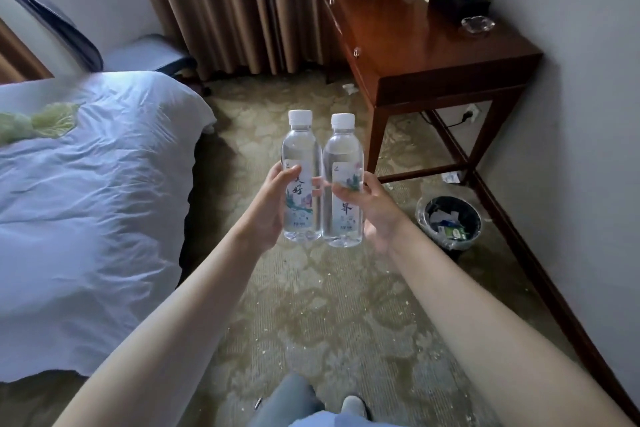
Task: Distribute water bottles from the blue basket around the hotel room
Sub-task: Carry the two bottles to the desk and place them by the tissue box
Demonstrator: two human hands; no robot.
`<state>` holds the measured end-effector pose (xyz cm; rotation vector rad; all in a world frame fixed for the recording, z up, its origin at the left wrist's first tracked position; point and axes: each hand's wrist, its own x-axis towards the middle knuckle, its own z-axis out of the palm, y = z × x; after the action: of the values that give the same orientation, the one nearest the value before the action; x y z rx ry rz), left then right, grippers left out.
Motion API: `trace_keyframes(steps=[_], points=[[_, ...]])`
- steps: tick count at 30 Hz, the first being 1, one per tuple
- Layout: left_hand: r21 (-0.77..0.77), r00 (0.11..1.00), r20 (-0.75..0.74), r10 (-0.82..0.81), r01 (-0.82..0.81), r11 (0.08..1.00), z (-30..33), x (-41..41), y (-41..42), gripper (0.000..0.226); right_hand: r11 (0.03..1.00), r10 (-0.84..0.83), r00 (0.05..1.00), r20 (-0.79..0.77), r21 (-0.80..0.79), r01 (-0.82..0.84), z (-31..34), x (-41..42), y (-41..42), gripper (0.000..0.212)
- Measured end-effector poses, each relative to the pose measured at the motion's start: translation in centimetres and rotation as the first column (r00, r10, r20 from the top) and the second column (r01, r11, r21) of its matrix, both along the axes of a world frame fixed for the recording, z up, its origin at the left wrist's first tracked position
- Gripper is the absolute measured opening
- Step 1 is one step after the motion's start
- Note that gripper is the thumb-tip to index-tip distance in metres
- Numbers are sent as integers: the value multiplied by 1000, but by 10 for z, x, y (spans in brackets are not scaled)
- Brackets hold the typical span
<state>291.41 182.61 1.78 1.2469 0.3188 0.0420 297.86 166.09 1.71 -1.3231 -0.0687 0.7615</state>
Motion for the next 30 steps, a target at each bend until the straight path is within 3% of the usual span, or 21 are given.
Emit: trace_keyframes(steps=[4,9,12,15,18,20,30], points=[[-7,1000,-16,-5,5,1000,-6,51,47,62,1000,-4,1000,13,1,4,-4,52,45,59],[13,998,25,-62,62,998,-7,131,119,61,999,-34,998,46,-8,34,-5,123,113,60],[5,994,19,-105,105,995,-5,176,158,66,998,-67,997,36,-11,67,2,161,149,73],[9,987,5,-163,163,987,-1,218,189,58,990,-137,989,57,-4,137,7,196,177,82],[2,983,-10,-184,184,983,1,252,207,41,980,-198,979,52,15,197,10,223,199,55],[-11,982,-3,-189,189,982,-3,276,220,39,975,-224,973,60,13,223,10,244,212,49],[-13,962,19,-272,272,962,-10,418,258,41,959,-280,954,110,-13,283,1,365,247,57]])
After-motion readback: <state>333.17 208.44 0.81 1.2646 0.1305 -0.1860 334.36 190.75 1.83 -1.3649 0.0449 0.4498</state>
